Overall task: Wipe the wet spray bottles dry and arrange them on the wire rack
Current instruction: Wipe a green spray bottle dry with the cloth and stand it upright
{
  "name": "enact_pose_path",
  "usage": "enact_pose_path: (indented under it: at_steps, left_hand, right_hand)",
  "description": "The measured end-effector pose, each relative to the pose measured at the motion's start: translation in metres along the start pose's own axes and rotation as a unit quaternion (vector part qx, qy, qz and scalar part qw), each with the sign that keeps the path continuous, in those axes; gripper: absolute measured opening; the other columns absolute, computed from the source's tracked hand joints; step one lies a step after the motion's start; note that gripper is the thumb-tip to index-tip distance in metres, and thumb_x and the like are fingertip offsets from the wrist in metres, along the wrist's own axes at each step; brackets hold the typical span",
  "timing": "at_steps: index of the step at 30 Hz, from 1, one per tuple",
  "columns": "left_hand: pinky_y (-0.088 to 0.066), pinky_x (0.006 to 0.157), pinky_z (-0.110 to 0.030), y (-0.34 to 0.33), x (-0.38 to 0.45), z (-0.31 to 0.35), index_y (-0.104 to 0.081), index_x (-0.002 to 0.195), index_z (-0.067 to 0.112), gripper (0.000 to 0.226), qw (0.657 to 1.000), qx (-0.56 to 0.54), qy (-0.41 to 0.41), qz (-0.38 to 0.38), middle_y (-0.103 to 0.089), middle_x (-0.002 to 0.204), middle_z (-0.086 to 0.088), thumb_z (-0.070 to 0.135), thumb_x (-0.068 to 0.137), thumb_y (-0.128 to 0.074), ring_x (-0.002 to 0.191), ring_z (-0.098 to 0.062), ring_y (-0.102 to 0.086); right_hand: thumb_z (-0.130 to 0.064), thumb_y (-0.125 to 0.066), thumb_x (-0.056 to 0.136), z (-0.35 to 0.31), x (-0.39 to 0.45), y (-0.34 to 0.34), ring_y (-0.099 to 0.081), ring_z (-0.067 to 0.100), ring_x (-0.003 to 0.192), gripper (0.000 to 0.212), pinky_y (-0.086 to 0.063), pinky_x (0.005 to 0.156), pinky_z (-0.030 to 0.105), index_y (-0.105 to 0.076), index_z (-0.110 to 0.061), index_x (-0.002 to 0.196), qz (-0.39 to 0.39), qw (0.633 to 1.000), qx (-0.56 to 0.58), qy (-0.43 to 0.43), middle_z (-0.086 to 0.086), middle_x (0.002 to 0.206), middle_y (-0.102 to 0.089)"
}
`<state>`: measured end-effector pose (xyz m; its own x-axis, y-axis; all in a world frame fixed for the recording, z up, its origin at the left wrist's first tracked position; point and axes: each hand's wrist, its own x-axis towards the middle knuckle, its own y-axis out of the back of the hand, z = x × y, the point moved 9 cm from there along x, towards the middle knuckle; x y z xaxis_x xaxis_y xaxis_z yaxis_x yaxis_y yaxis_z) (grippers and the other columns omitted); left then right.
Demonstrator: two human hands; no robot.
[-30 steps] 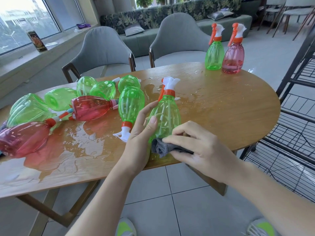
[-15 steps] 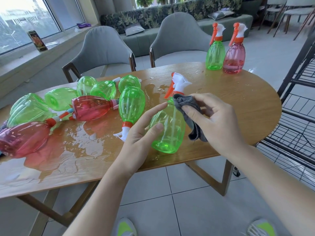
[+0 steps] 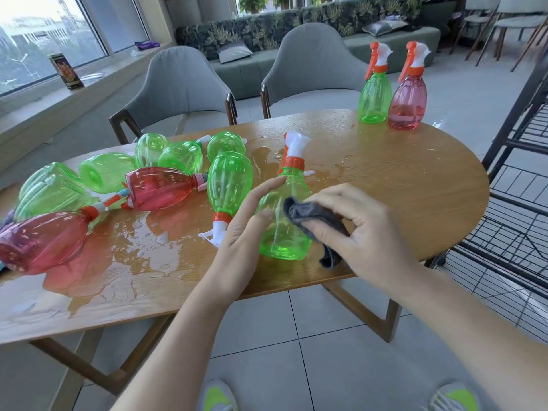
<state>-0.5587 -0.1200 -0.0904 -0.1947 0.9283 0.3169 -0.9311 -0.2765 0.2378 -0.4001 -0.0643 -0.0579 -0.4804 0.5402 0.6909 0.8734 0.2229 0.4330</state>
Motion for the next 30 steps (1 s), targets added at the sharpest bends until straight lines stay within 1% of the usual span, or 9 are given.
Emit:
enact_pose_path:
  at_steps: [7,11,15,17,19,22,25,28,30]
  left_hand:
    - [-0.034,0.111,-0.008,0.001,0.002,-0.003,-0.056,0.148,0.035,0.038,0.999,-0.033,0.012,0.004,-0.058,0.146,0.031,0.029,0.113,-0.042,0.145,0.01,-0.042]
    - [-0.031,0.118,-0.026,0.001,0.002,-0.005,-0.058,0.147,0.035,0.038,0.999,-0.046,0.016,-0.002,-0.06,0.147,0.027,0.031,0.112,-0.045,0.146,0.007,-0.043]
    - [-0.029,0.127,-0.063,0.003,0.0,-0.014,-0.062,0.146,0.038,0.038,0.994,-0.097,0.035,-0.018,-0.063,0.15,0.001,0.041,0.109,-0.055,0.149,-0.028,-0.048]
    - [-0.025,0.125,-0.071,0.003,-0.002,-0.015,-0.064,0.145,0.039,0.042,0.993,-0.104,0.037,-0.032,-0.061,0.153,-0.003,0.044,0.103,-0.058,0.151,-0.034,-0.046]
    - [-0.028,0.126,-0.068,0.003,-0.002,-0.013,-0.068,0.14,0.042,0.038,0.994,-0.097,0.033,-0.04,-0.062,0.152,0.003,0.04,0.103,-0.061,0.151,-0.029,-0.046]
    - [-0.031,0.127,-0.05,0.002,-0.002,-0.008,-0.07,0.136,0.04,0.035,0.997,-0.07,0.017,-0.04,-0.063,0.149,0.015,0.029,0.106,-0.055,0.149,-0.01,-0.047]
    - [-0.027,0.129,-0.057,0.001,0.0,-0.009,-0.07,0.136,0.041,0.037,0.996,-0.081,0.019,-0.036,-0.063,0.149,0.012,0.029,0.107,-0.051,0.15,-0.016,-0.047]
    - [-0.03,0.126,-0.061,-0.001,0.0,-0.01,-0.067,0.14,0.04,0.037,0.995,-0.089,0.019,-0.038,-0.061,0.152,0.007,0.035,0.108,-0.05,0.151,-0.024,-0.047]
    - [-0.041,0.121,-0.038,-0.001,-0.001,-0.006,-0.062,0.145,0.034,0.041,0.997,-0.068,0.003,-0.027,-0.059,0.153,0.013,0.039,0.106,-0.053,0.15,-0.012,-0.047]
  right_hand:
    - [-0.015,-0.065,0.096,-0.027,-0.028,-0.029,-0.061,0.018,0.095,0.02,-0.044,0.09,0.015,-0.076,-0.003,0.109,-0.085,0.985,-0.074,0.133,0.008,0.102,-0.063]
    - [-0.012,-0.07,0.096,-0.028,-0.027,-0.028,-0.062,0.022,0.097,0.018,-0.047,0.092,0.02,-0.074,-0.003,0.112,-0.079,0.98,-0.094,0.157,0.008,0.105,-0.064]
    - [-0.014,-0.076,0.093,-0.023,-0.011,-0.01,-0.065,0.014,0.103,0.023,-0.048,0.092,0.02,-0.073,-0.005,0.115,-0.003,0.994,-0.04,0.1,0.005,0.109,-0.069]
    - [-0.016,-0.078,0.091,-0.018,-0.001,0.004,-0.066,0.007,0.104,0.026,-0.05,0.089,0.019,-0.073,-0.01,0.116,0.05,0.997,-0.025,0.058,0.001,0.109,-0.072]
    - [-0.019,-0.078,0.091,-0.007,0.009,0.017,-0.068,0.005,0.102,0.027,-0.054,0.086,0.024,-0.071,-0.018,0.117,0.094,0.995,0.005,0.01,-0.005,0.108,-0.073]
    - [-0.02,-0.077,0.093,0.004,0.015,0.027,-0.07,0.009,0.098,0.022,-0.057,0.085,0.035,-0.072,-0.022,0.115,0.13,0.991,0.011,-0.024,-0.01,0.105,-0.073]
    - [-0.023,-0.073,0.095,0.015,0.013,0.024,-0.069,0.012,0.101,0.02,-0.057,0.085,0.041,-0.074,-0.021,0.115,0.118,0.992,0.015,-0.046,-0.011,0.107,-0.072]
    - [-0.021,-0.072,0.096,0.02,0.006,0.016,-0.068,0.013,0.105,0.021,-0.056,0.087,0.036,-0.075,-0.015,0.116,0.088,0.994,0.036,-0.058,-0.007,0.111,-0.072]
    - [-0.02,-0.073,0.095,0.017,0.0,0.01,-0.067,0.012,0.106,0.023,-0.055,0.087,0.028,-0.075,-0.011,0.116,0.067,0.996,0.032,-0.045,-0.005,0.111,-0.071]
